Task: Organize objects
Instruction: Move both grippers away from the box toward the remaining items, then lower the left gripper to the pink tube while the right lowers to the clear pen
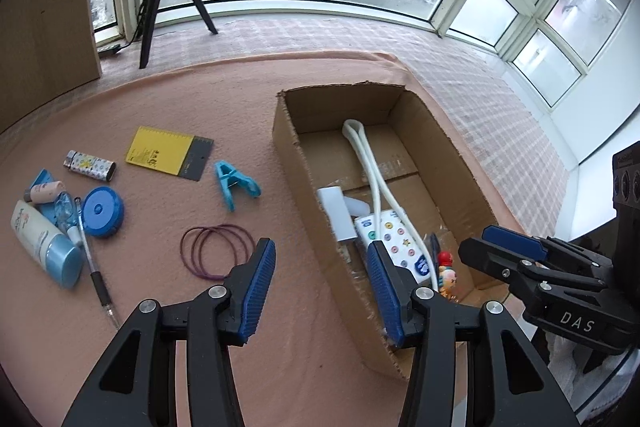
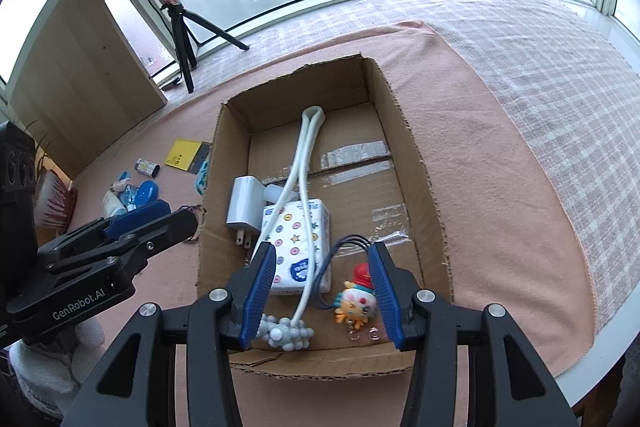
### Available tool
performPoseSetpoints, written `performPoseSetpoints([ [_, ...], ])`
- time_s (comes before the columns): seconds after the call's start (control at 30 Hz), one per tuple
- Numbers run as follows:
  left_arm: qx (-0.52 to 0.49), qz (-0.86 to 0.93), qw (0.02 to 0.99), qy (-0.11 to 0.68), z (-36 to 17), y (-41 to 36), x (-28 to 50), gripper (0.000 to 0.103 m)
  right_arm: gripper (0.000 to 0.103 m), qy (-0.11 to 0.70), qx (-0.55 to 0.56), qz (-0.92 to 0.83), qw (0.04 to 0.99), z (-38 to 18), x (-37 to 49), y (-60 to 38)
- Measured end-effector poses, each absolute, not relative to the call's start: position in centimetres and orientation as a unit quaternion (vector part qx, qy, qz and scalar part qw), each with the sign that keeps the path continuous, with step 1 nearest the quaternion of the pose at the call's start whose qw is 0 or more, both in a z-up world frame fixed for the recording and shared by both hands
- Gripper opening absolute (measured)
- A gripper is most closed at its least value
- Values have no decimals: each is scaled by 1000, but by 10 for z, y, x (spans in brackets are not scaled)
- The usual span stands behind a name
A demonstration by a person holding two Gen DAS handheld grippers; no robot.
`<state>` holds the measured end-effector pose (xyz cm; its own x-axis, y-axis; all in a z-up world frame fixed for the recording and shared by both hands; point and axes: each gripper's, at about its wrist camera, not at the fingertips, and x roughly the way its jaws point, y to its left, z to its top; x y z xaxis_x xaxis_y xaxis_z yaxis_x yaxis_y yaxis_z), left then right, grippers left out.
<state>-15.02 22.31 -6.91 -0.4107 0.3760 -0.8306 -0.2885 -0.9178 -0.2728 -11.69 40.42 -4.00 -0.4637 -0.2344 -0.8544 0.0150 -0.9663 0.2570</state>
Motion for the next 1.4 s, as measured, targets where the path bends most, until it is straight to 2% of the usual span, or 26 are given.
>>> performPoseSetpoints([
  [0.5, -525, 841, 92, -93, -85, 79, -139, 51, 44, -48, 513, -846, 134, -34, -135, 316],
  [0.77, -536, 833, 42, -134, -91, -6, -190, 51, 44, -9, 524, -834, 173, -38, -180, 256],
  [1.07, -545, 817, -31, -188, -112, -84, -268, 51, 44, -51, 573, -791, 211, -59, -257, 208],
  [1.17, -550, 808, -46, -204, -125, -100, -284, 51, 44, -57, 588, -774, 226, -70, -277, 184],
  [1.4, -563, 791, -29, -237, -151, -101, -296, 51, 44, -7, 602, -759, 246, -101, -307, 117],
])
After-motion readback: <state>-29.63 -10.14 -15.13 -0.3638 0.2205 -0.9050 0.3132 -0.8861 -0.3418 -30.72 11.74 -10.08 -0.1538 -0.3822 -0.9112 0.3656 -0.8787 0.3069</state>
